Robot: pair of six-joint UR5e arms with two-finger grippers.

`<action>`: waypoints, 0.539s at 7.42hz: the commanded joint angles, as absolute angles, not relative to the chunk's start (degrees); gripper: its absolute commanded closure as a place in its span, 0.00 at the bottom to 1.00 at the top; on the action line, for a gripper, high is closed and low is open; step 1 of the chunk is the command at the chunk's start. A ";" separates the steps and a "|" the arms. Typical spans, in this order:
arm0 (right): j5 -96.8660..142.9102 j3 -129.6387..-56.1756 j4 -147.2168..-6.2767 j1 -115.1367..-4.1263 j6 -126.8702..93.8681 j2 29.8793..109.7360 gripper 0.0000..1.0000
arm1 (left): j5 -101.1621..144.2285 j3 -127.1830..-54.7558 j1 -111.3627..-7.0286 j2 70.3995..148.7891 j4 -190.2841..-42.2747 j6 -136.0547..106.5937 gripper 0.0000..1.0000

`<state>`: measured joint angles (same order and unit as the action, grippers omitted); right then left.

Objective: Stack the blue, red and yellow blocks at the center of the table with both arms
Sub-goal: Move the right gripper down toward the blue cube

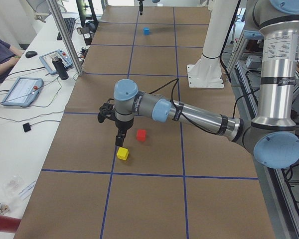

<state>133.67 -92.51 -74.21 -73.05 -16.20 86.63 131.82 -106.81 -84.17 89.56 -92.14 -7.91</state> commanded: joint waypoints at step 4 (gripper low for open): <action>132.54 -89.22 -69.87 -63.81 -20.83 85.69 0.01 | 131.92 -106.87 -83.94 90.70 -92.29 -12.57 0.00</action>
<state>132.79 -90.68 -69.96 -64.68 -21.06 85.71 131.86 -106.78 -83.92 90.66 -92.26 -12.43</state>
